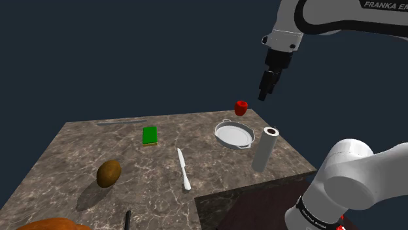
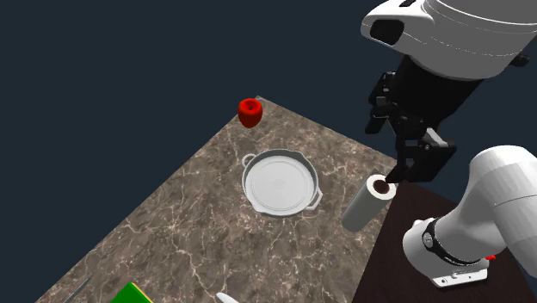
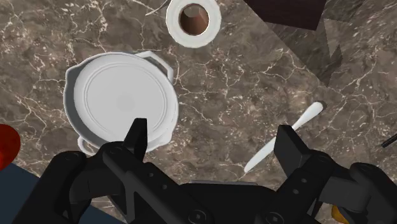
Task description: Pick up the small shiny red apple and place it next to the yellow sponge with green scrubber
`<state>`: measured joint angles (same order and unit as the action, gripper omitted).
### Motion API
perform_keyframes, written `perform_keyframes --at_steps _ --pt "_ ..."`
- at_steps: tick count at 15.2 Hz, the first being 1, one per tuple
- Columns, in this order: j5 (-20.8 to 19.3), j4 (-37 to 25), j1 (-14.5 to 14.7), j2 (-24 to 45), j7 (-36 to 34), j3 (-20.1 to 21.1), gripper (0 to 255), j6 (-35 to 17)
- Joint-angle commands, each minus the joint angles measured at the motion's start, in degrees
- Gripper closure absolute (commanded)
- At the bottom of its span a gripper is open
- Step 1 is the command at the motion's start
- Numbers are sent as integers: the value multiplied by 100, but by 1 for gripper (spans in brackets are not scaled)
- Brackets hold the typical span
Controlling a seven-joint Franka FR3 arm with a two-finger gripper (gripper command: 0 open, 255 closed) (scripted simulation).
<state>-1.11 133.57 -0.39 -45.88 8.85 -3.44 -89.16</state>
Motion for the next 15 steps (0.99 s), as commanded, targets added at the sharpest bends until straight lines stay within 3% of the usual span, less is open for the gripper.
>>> perform_keyframes --at_steps 1,15 --pt "0 0 0 0 0 0 0 0" --pt "-612 -183 -380 1947 915 -1093 0 -2031"
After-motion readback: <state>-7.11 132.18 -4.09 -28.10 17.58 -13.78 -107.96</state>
